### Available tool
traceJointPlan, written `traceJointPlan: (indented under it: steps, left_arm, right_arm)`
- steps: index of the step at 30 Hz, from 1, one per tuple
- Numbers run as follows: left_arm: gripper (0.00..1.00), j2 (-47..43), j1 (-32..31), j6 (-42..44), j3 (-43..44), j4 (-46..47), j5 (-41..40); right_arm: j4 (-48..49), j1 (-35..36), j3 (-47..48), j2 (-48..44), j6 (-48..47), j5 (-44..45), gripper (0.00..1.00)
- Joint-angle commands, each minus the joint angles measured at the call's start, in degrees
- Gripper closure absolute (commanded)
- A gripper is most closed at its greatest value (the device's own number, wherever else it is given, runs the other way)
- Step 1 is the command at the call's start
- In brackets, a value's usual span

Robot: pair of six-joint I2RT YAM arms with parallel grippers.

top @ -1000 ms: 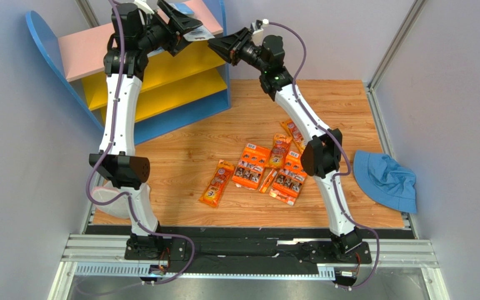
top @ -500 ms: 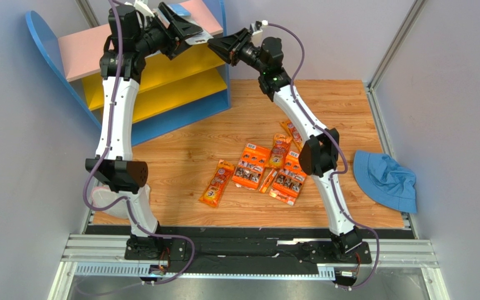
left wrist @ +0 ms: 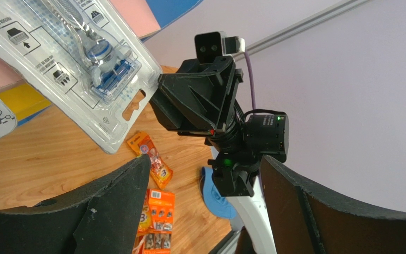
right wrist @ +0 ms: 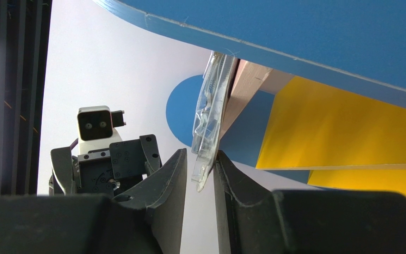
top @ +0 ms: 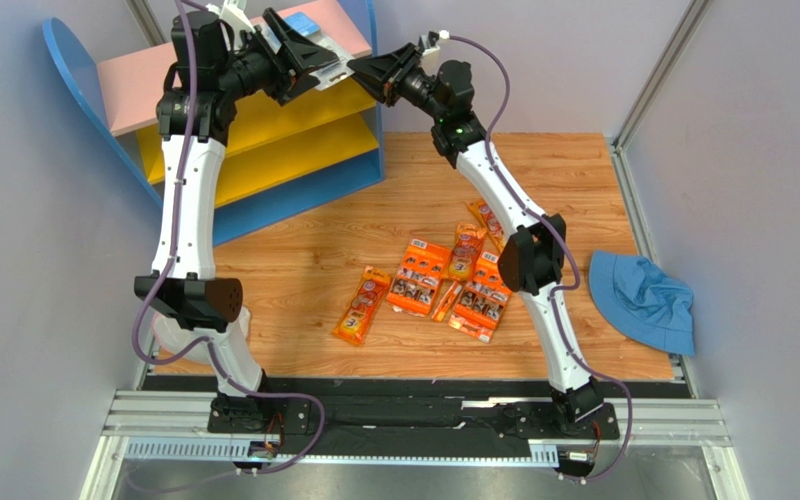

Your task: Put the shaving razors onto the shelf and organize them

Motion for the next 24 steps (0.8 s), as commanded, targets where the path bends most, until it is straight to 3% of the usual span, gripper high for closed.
traceJointPlan:
  steps: [1, 10, 13, 14, 15, 16, 18, 24]
  left_arm:
    - [0.15, -0.25, -0.08, 1.17, 1.17, -0.18, 1.43]
    - [0.17, -3.58, -0.08, 8.19, 1.08, -5.27, 0.55]
    - [0.37, -4.99, -0.08, 12.06, -1.63, -6.86, 0.46]
    - [0.58, -5.34, -0.08, 13.98, -2.25, -6.95, 0.46]
    - [0.68, -5.78, -0.08, 14.70, -2.87, -7.21, 0.46]
    - [0.86, -5.78, -0.08, 15.58, -3.22, -7.47, 0.55]
    - [1.00, -5.87, -0.17, 17.86, -3.31, -8.79, 0.37]
    - [1.00, -4.12, -1.57, 21.73, -3.32, -10.38, -0.15]
  right_arm:
    - [2.80, 0.22, 2.84, -0.95, -1.90, 1.97, 0.71]
    - [1.39, 2.07, 3.19, -0.95, -3.66, 3.46, 0.70]
    - [0.43, 2.86, 3.19, -1.04, -4.98, 3.82, 0.65]
    - [0.25, 2.86, 3.19, -1.22, -5.33, 3.73, 0.64]
    - [-0.02, 3.12, 3.10, -1.22, -5.68, 3.64, 0.62]
    - [-0.19, 3.12, 3.19, -1.22, -5.94, 3.64, 0.58]
    - [-0.46, 3.21, 3.01, -1.31, -6.30, 3.55, 0.52]
    - [-0.46, 3.21, 2.40, -1.74, -6.65, 3.03, 0.41]
